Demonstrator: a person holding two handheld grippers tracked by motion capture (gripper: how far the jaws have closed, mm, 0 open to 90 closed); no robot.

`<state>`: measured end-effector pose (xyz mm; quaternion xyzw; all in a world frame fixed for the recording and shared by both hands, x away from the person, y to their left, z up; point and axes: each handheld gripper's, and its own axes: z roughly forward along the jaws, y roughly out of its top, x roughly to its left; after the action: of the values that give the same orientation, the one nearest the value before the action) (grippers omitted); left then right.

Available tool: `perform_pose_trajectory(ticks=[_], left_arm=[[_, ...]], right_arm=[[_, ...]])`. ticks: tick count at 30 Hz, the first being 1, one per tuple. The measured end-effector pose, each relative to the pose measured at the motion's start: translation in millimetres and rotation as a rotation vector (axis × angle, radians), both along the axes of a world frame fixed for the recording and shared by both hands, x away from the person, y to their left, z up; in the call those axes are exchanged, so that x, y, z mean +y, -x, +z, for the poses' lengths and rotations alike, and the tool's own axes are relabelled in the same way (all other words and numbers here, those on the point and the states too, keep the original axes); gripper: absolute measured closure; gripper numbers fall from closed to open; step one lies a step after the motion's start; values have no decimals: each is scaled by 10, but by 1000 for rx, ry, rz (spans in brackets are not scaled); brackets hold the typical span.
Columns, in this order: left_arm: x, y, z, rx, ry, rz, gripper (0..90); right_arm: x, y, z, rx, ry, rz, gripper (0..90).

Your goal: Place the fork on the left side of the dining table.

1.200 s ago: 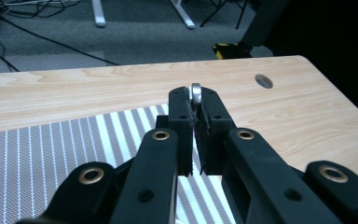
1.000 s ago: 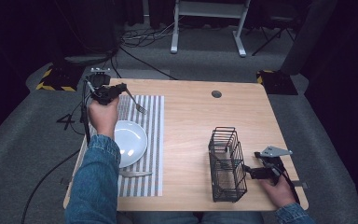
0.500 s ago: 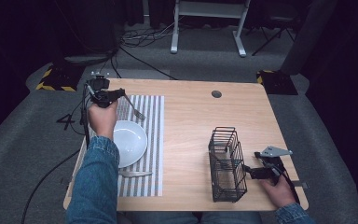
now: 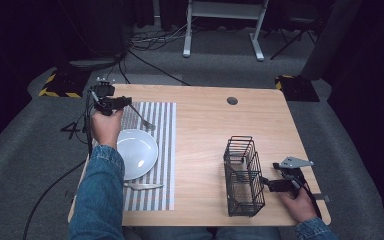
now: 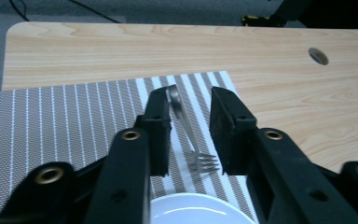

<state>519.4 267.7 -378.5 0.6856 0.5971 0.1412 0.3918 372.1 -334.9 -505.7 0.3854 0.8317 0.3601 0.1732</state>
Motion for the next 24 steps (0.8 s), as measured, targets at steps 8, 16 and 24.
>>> perform_pose_trajectory(ticks=[8,16,24], left_arm=[[102,-27,-57,23,-70,50,578],[208,-13,-142,52,-76,88,578],[312,-16,-275,100,-71,119,579]], right_arm=[[0,0,0,0,0,0,153],[0,0,0,0,0,0,153],[0,0,0,0,0,0,153]])
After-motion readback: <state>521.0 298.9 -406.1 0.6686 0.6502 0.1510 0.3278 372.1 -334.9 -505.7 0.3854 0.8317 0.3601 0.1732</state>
